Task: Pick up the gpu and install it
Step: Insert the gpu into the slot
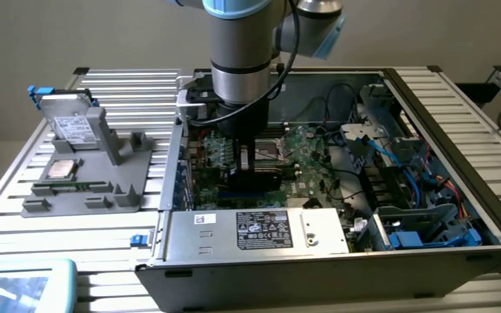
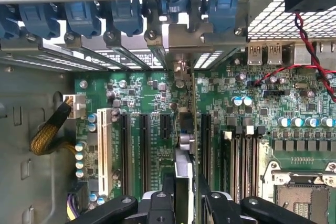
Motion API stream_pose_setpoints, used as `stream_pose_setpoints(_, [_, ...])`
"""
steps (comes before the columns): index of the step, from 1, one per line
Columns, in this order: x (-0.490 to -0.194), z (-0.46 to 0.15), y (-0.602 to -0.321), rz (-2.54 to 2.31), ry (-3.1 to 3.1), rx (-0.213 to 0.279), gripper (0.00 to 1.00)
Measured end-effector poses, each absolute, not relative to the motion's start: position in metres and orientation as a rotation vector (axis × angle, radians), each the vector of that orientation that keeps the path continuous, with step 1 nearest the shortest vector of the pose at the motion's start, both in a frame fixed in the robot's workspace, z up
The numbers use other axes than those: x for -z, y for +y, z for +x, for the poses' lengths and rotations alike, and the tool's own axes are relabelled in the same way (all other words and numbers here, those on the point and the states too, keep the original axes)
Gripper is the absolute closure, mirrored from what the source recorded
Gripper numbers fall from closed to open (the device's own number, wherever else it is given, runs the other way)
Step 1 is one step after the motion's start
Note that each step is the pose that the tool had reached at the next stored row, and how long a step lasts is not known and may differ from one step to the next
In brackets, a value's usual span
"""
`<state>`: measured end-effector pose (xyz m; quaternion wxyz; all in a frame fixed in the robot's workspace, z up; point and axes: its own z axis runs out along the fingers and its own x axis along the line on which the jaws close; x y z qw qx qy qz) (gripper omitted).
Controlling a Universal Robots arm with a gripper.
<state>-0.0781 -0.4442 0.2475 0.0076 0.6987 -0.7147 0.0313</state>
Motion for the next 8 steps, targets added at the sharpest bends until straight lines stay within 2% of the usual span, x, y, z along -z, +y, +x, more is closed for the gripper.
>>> stream_pose_setpoints(8, [-0.2477,-0.0774,-0.4454,2.192,-2.234,-0.101,0.73])
